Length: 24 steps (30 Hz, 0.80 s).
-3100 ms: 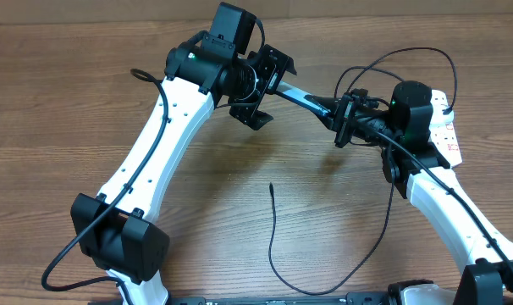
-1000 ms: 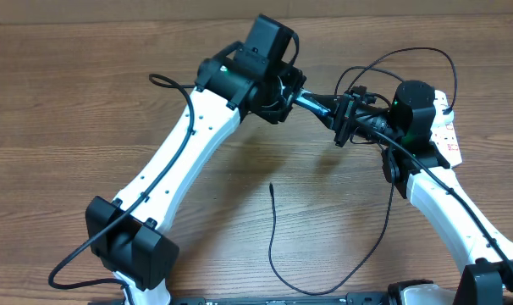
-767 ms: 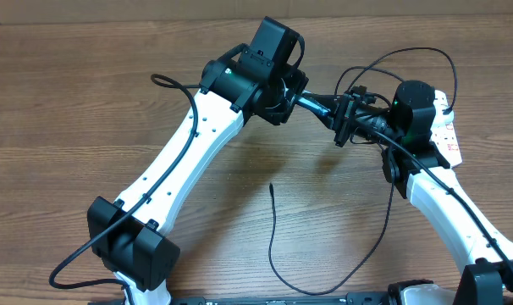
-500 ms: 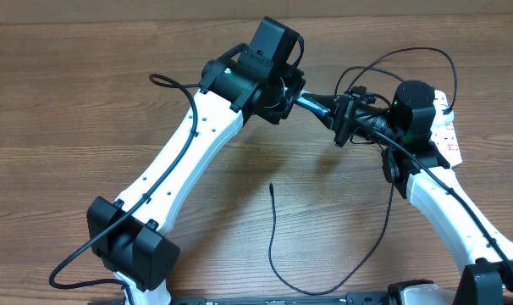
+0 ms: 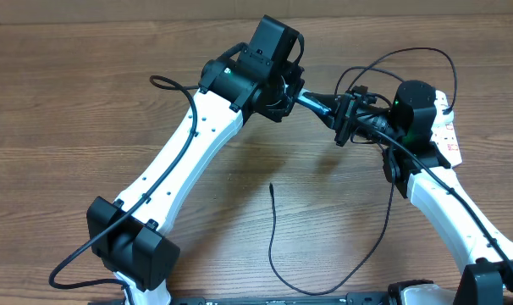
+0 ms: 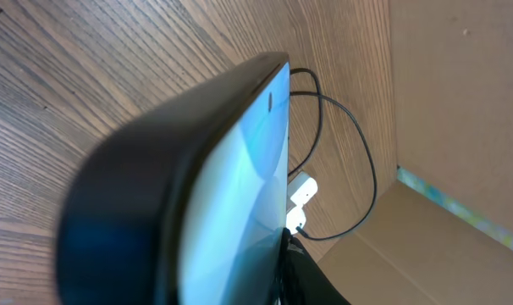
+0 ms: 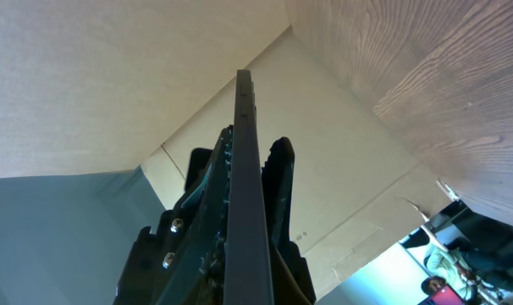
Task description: Plug charger to phone and switch on socket
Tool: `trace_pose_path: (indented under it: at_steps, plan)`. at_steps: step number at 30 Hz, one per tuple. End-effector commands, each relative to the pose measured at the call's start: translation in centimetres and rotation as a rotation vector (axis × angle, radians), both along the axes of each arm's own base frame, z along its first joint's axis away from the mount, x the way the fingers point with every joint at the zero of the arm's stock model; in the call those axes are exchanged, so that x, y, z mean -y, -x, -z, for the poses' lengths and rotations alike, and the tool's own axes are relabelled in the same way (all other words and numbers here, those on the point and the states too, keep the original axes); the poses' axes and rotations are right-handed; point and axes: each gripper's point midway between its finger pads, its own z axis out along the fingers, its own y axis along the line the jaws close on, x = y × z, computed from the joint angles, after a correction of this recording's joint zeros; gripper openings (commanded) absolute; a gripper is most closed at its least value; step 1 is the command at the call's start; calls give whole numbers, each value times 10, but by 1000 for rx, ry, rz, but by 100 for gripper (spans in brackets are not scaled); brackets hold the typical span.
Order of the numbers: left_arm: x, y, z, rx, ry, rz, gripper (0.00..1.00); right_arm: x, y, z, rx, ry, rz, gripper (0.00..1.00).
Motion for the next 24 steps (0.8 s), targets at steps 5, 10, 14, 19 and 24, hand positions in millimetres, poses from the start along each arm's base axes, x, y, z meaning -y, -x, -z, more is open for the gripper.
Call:
trace_pose_path:
  at_steps: [5,10,14,19,24]
  plan:
    - [-5,2,-8,27,-27,13,4,-3,1,-18,-67,-76,-10,4]
    - [-5,2,-8,26,-27,13,4,-2,1,-18,-66,-76,-9,4]
    - [-5,2,-8,26,-28,13,4,-3,1,-20,-55,-77,-10,4]
    - [-5,2,-8,25,-28,13,4,-3,1,-21,-52,-78,-10,4]
    - [-5,2,-7,24,-30,13,4,-3,1,-21,-51,-78,-10,5]
